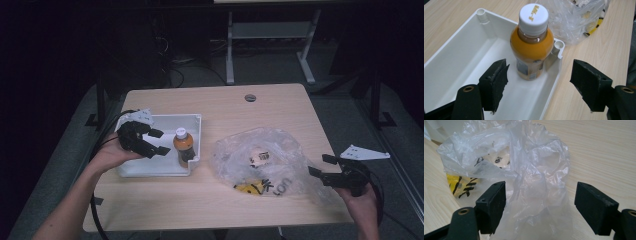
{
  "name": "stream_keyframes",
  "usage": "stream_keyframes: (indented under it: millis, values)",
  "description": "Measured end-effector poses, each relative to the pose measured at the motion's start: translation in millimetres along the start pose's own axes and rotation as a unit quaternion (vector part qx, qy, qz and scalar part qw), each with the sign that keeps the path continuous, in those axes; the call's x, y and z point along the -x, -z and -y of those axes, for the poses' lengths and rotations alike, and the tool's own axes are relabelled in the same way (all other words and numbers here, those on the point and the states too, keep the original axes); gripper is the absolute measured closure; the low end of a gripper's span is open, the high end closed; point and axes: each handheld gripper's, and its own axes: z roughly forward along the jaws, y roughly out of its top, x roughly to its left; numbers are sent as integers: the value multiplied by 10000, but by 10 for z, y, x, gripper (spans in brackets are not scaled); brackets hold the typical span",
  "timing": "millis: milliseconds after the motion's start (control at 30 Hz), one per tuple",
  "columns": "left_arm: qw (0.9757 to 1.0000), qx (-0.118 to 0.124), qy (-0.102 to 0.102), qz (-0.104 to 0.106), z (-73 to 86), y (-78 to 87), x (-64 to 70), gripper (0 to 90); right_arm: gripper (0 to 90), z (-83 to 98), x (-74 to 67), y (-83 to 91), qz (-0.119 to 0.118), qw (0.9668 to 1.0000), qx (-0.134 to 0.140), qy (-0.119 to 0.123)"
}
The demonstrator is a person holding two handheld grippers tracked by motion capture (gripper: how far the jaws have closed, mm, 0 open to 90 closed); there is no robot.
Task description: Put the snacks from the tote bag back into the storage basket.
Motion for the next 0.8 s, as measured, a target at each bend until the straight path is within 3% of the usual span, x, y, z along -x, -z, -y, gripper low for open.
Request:
stream_keyframes:
  millis: [433,533,800]
  values:
    - [9999,-9,85,-55,242,8,-13,290,243,3,-2,-5,9,10000,-17,-11]
    - [9997,76,239,-3,302,2,-9,290,243,1,-3,-6,6,10000,-9,2]
    - [9995,88,291,-28,433,-52,14,301,244,3,-3,-5,11,10000,-7,5]
